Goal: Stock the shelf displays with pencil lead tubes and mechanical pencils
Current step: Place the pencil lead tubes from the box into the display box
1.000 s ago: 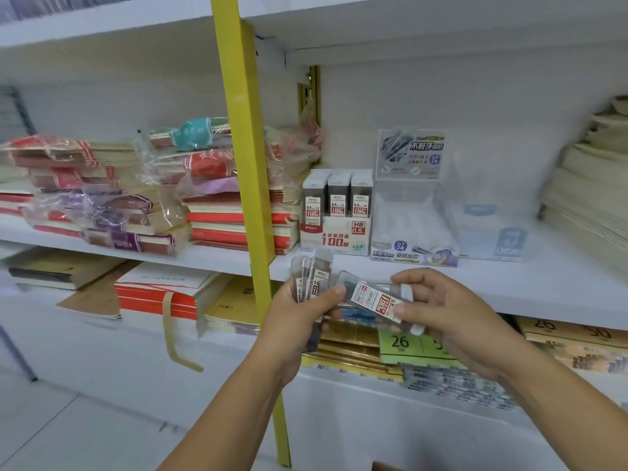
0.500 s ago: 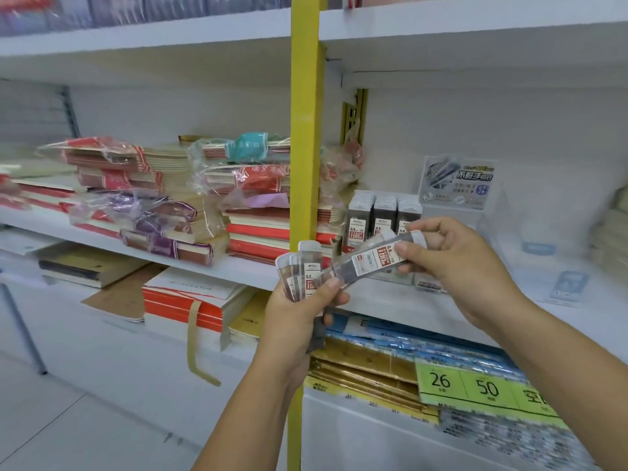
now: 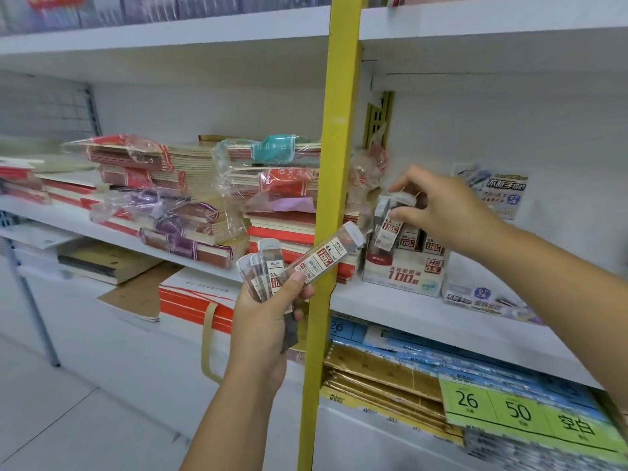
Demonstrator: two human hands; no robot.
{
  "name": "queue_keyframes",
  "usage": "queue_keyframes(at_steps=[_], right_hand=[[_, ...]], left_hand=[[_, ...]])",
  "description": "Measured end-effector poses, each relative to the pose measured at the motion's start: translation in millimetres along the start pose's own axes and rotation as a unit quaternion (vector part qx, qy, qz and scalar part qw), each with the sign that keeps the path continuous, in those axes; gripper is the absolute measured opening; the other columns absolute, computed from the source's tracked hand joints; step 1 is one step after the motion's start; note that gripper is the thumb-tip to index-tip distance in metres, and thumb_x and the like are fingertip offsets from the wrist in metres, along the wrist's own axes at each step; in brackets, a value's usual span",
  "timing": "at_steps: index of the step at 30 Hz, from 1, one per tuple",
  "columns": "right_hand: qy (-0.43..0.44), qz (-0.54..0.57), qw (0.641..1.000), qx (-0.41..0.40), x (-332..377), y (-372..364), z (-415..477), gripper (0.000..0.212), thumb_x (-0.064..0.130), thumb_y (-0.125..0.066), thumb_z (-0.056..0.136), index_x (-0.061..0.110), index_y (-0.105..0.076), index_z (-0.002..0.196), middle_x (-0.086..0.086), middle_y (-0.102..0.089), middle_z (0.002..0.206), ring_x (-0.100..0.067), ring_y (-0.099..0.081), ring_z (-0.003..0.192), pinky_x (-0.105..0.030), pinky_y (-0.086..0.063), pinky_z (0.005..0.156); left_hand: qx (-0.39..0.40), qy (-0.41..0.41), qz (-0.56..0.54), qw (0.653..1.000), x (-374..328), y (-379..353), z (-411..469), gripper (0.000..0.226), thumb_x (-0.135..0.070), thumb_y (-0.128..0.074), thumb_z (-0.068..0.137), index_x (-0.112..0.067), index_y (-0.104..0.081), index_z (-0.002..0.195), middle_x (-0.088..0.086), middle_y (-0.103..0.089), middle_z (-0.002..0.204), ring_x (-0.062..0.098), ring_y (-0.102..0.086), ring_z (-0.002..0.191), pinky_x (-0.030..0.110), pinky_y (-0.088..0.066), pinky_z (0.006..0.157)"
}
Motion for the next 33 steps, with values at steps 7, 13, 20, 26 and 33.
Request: queue_keyframes(at_steps=[7, 13, 20, 26, 33], right_hand=[[0.015, -0.068, 0.997, -0.013, -11, -33, 2, 0.033, 0.026, -0.068, 0.088, 0.026, -0.064, 0.121, 0.008, -0.041, 0.092, -0.011, -0.045, 0.083, -0.026, -0.036, 0.070], [0.023, -0.153, 0.986, -0.066, -9, -25, -13, 0.039, 0.023, -0.051, 0.098, 0.024, -0.053, 0.137, -0.001, -0.043, 0.100, -0.016, -0.042, 0.090, -0.031, -0.040, 0.069], [-0.083, 0.284, 0.955, 0.007, 7, -37, -67, 0.026, 0.031, -0.050, 0.098, 0.039, -0.054, 0.122, 0.011, -0.067, 0.098, -0.008, -0.065, 0.064, -0.019, -0.049, 0.054], [-0.089, 0.385, 0.916, -0.065, 7, -11, -74, 0.030, 0.006, -0.056, 0.094, 0.032, -0.060, 0.109, 0.003, -0.073, 0.090, -0.021, -0.068, 0.065, -0.028, -0.053, 0.048], [-0.009, 0.025, 0.989, -0.145, -15, 44, -45, 0.028, 0.022, -0.055, 0.094, 0.038, -0.054, 0.117, 0.011, -0.063, 0.085, -0.004, -0.055, 0.066, -0.027, -0.047, 0.058]], left_hand=[[0.003, 0.008, 0.006, 1.000, 0, 1, -2, 0.048, -0.038, -0.078, 0.069, -0.026, -0.069, 0.114, 0.008, -0.076, 0.084, 0.008, -0.055, 0.049, 0.017, -0.033, 0.035], [0.010, 0.024, 0.005, 1.000, 6, -7, -4, 0.047, -0.036, -0.077, 0.070, -0.023, -0.069, 0.114, 0.008, -0.075, 0.082, 0.009, -0.052, 0.049, 0.016, -0.030, 0.034], [0.061, 0.031, -0.001, 0.998, 13, -34, -8, 0.039, -0.037, -0.078, 0.069, -0.025, -0.075, 0.106, 0.006, -0.074, 0.081, 0.010, -0.051, 0.052, 0.014, -0.027, 0.035], [0.124, 0.042, 0.022, 0.991, 24, -61, -13, 0.045, -0.053, -0.077, 0.065, -0.029, -0.074, 0.103, 0.003, -0.071, 0.077, 0.009, -0.052, 0.050, 0.016, -0.027, 0.033], [0.118, 0.056, 0.078, 0.988, 33, -62, -6, 0.020, -0.030, -0.054, 0.097, -0.028, -0.074, 0.094, 0.002, -0.061, 0.068, 0.010, -0.046, 0.047, 0.017, -0.024, 0.035]])
Point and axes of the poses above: each hand's wrist, its own z-axis towards the middle knuckle, its own y-axis out of the back of the hand, x = y × z, the point moved 8 cm from there along z, towards the middle knuckle
